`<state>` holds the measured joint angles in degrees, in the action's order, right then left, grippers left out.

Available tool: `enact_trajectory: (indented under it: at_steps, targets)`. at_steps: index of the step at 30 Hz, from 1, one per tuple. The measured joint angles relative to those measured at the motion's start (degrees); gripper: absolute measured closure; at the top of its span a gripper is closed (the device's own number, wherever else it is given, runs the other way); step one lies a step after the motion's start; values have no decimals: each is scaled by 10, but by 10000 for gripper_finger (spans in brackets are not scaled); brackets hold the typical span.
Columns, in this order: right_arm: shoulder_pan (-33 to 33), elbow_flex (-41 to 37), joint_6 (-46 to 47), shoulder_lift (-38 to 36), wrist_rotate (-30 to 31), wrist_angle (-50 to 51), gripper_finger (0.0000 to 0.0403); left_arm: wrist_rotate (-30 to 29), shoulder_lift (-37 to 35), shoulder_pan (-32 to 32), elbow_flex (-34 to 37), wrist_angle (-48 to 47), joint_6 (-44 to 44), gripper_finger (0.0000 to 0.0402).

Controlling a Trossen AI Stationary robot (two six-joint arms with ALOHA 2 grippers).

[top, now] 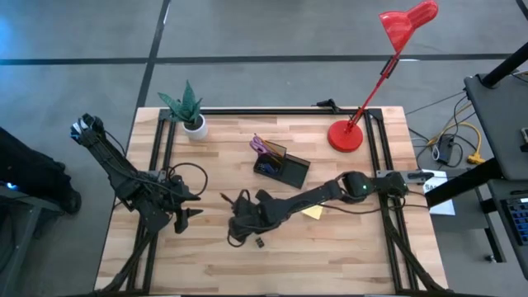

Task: Pick and place office supplies into organizer
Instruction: Put the black pen into the desk organizer

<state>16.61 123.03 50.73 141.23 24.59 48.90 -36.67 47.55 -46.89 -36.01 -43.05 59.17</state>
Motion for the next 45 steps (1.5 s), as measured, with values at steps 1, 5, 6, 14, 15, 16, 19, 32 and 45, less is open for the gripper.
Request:
enact_trajectory:
  at_steps: [1,5,6,14,15,16,19,32,45]
  targets:
    - [-1,2,4,0,7,-1,389,0,0,0,0,-1,-1,205]
    - [-1,5,-1,-1,12,1,390,0,0,0,0,-22,-41,205]
    - [0,7,-12,-1,11,3,390,0,0,1,0,-27,-56,205]
    - [-1,17,-99,-2,0,4,390,-15,7,36,0,-38,-263,205]
    - [0,18,-107,-2,-4,3,390,-18,11,42,0,-29,-299,205]
    - [0,18,-115,-3,-6,4,390,-19,16,50,2,-17,-334,205]
    - [0,19,-127,-3,-8,3,390,-3,35,72,15,33,-425,205]
    - [0,19,-170,-9,-8,-4,390,63,100,145,36,129,-518,205]
    - [0,32,-180,-10,-8,-8,390,91,143,177,36,159,-542,225]
